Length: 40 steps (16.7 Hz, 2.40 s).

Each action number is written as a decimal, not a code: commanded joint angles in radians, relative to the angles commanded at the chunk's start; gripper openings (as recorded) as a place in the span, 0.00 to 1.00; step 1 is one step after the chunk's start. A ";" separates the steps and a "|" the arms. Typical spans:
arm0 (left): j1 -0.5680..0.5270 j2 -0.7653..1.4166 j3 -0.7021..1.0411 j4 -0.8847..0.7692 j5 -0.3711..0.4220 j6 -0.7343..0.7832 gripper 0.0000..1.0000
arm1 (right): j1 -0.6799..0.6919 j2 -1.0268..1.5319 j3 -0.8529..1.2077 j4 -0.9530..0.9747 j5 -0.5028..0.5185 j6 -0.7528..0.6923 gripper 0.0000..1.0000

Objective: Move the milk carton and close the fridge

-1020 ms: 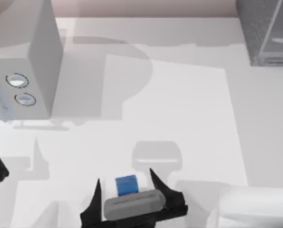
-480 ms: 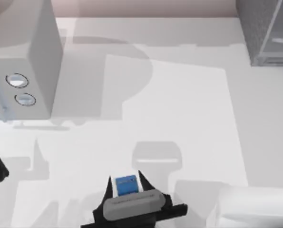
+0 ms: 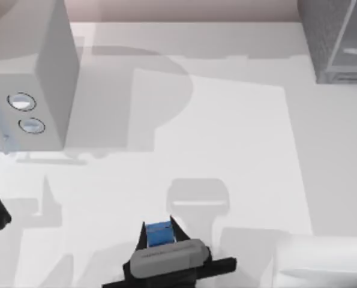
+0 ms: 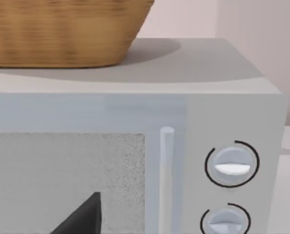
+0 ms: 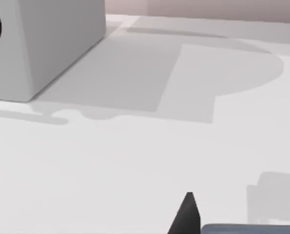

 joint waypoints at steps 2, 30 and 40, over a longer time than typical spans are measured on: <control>0.000 0.000 0.000 0.000 0.000 0.000 1.00 | 0.000 0.000 0.000 0.000 0.000 0.000 0.00; 0.000 0.000 0.000 0.000 0.000 0.000 1.00 | -0.682 -0.416 -0.191 -0.117 -0.566 -0.123 0.00; 0.000 0.000 0.000 0.000 0.000 0.000 1.00 | -1.325 -0.744 -0.357 -0.119 -1.108 -0.238 0.00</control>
